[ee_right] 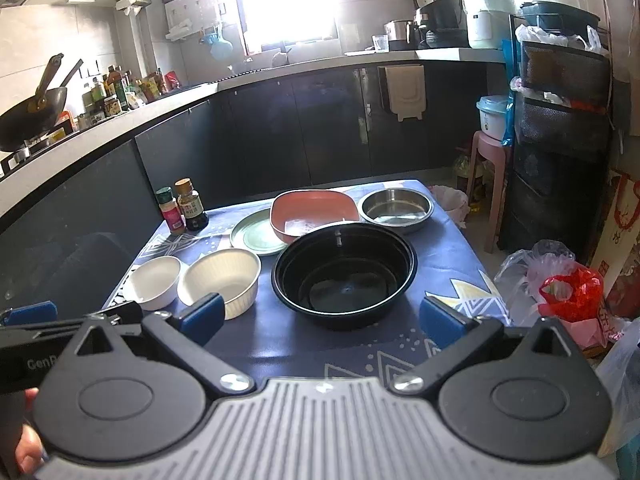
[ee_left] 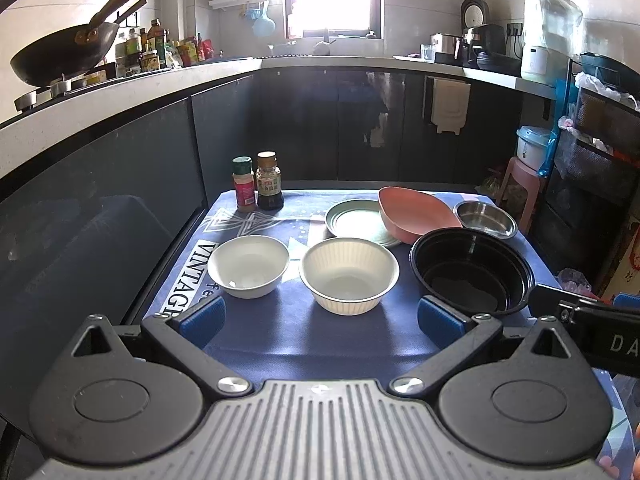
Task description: Organize plates and bowls
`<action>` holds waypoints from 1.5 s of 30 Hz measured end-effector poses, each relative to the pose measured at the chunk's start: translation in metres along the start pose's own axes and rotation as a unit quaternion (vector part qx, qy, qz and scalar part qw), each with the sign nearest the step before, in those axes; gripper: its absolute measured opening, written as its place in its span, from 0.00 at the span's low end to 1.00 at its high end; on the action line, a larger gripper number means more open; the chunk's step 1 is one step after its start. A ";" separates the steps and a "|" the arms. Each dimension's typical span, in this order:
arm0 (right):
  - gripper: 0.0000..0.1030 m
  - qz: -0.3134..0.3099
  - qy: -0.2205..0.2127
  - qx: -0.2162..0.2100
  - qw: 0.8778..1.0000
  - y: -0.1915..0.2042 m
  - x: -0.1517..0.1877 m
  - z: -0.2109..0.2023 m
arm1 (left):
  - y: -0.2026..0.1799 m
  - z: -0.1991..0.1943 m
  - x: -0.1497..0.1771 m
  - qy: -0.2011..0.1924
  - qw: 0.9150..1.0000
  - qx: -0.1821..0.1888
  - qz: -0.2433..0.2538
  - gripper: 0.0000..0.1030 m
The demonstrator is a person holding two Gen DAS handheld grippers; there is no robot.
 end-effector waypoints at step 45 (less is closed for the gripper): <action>1.00 0.000 -0.010 0.000 1.000 -0.001 -0.007 -0.002 | -0.003 0.003 -0.002 0.001 1.000 0.001 -0.001 1.00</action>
Point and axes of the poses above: each gripper's, at about its wrist camera, not at the fingertips, and z roughly the way its jaws point, y to its left, x to its underside, the point moved 10 cm from there along z, roughly the way its jaws point, and after that the axes turned 9 degrees about -x, right-handed, at the moved point
